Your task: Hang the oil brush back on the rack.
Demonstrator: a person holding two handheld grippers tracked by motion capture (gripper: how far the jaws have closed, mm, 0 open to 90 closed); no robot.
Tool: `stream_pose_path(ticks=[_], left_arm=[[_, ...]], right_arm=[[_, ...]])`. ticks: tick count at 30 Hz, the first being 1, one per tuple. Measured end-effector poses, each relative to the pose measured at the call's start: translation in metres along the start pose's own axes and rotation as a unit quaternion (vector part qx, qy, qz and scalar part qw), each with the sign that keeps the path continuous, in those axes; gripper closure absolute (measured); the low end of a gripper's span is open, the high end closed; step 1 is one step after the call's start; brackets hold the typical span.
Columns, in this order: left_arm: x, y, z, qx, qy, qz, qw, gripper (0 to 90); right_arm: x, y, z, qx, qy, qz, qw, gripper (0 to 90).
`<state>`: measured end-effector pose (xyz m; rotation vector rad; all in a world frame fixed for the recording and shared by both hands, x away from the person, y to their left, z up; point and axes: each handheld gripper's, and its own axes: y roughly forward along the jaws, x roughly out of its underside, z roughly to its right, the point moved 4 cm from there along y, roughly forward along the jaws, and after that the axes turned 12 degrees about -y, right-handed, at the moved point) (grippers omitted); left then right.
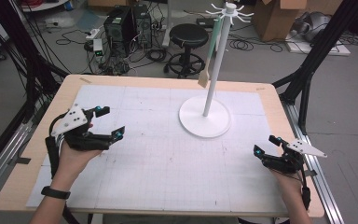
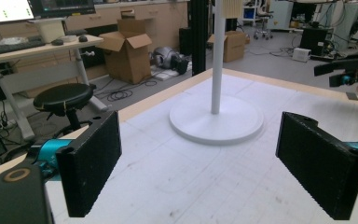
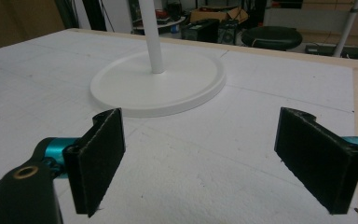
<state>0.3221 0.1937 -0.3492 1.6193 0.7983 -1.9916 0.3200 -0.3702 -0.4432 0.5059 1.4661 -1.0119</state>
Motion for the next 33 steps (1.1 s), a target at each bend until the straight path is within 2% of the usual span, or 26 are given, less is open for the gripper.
stream_pose_path(ticks=[3, 6, 9, 11, 13, 22, 28, 33], left_arm=[[0.015, -0.010, -0.008, -0.002, -0.004, -0.003, 1.0000, 14.5], [0.028, -0.017, -0.014, -0.018, 0.004, -0.010, 0.9998, 14.5], [0.041, -0.021, -0.022, -0.028, -0.005, -0.016, 0.9995, 14.5], [0.049, -0.025, -0.027, -0.035, -0.013, -0.012, 0.9992, 14.5], [0.055, -0.028, -0.031, -0.044, -0.013, -0.008, 0.9989, 14.5], [0.071, -0.041, -0.044, -0.064, -0.027, -0.005, 0.9976, 14.5], [0.077, -0.038, -0.045, -0.072, -0.025, -0.018, 0.9969, 14.4], [0.077, -0.038, -0.044, -0.071, -0.025, -0.015, 0.9971, 13.8]], right_arm=[[0.000, 0.001, -0.001, -0.001, 0.000, -0.001, 1.0000, 15.4], [0.001, 0.001, -0.001, -0.002, -0.003, -0.003, 1.0000, 15.4], [0.001, 0.001, -0.001, -0.003, -0.002, -0.004, 1.0000, 15.4], [0.001, 0.002, -0.001, -0.003, -0.003, -0.003, 1.0000, 15.4], [0.001, 0.002, -0.001, -0.003, -0.002, -0.003, 1.0000, 15.4], [0.002, 0.001, 0.000, -0.003, -0.005, -0.003, 1.0000, 15.4], [0.004, 0.001, 0.001, -0.001, -0.004, -0.006, 1.0000, 15.4], [0.004, -0.001, 0.002, 0.001, -0.001, -0.006, 1.0000, 15.4]])
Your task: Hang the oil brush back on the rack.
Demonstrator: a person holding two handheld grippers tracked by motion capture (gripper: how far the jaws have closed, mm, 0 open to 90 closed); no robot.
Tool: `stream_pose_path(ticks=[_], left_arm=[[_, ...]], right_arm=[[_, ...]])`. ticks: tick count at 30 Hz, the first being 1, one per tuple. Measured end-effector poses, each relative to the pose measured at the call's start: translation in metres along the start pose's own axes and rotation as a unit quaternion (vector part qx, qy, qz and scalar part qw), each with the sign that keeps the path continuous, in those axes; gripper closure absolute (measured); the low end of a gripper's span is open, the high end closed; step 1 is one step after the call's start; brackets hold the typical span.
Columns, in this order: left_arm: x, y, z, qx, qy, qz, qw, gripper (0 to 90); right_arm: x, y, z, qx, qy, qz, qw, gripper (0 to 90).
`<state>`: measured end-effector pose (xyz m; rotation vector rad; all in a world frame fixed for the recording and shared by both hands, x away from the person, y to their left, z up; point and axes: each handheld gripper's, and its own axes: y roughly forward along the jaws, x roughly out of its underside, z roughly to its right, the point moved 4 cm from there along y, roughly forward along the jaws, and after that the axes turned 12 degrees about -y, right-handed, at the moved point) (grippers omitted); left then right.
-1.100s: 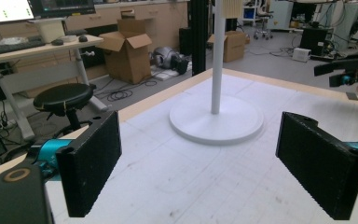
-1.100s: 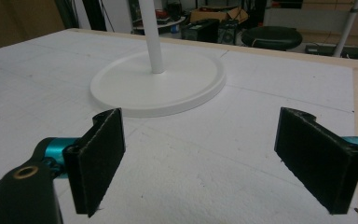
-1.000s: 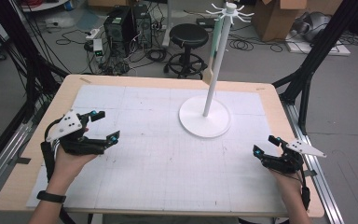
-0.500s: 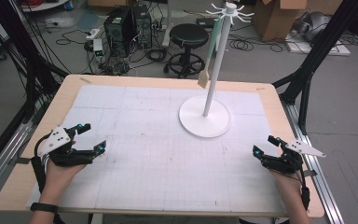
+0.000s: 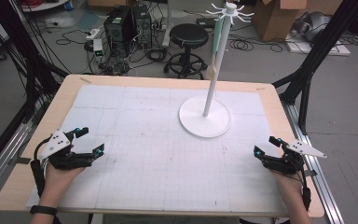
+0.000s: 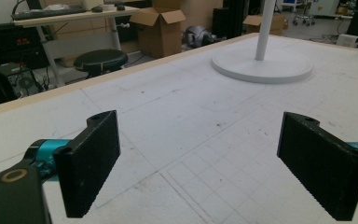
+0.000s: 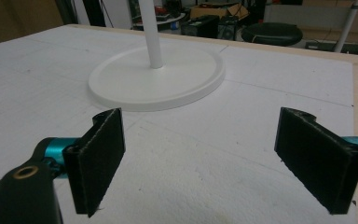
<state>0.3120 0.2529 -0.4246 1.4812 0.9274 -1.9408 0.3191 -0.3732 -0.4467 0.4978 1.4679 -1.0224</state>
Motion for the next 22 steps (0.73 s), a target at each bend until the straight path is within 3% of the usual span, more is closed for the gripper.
stream_pose_path(ticks=[22], left_arm=[[0.0027, 0.0022, 0.0002, -0.001, 0.000, -0.003, 1.0000, 13.8]], right_arm=[[0.0018, -0.0011, 0.0006, 0.000, 0.000, -0.003, 1.0000, 15.4]])
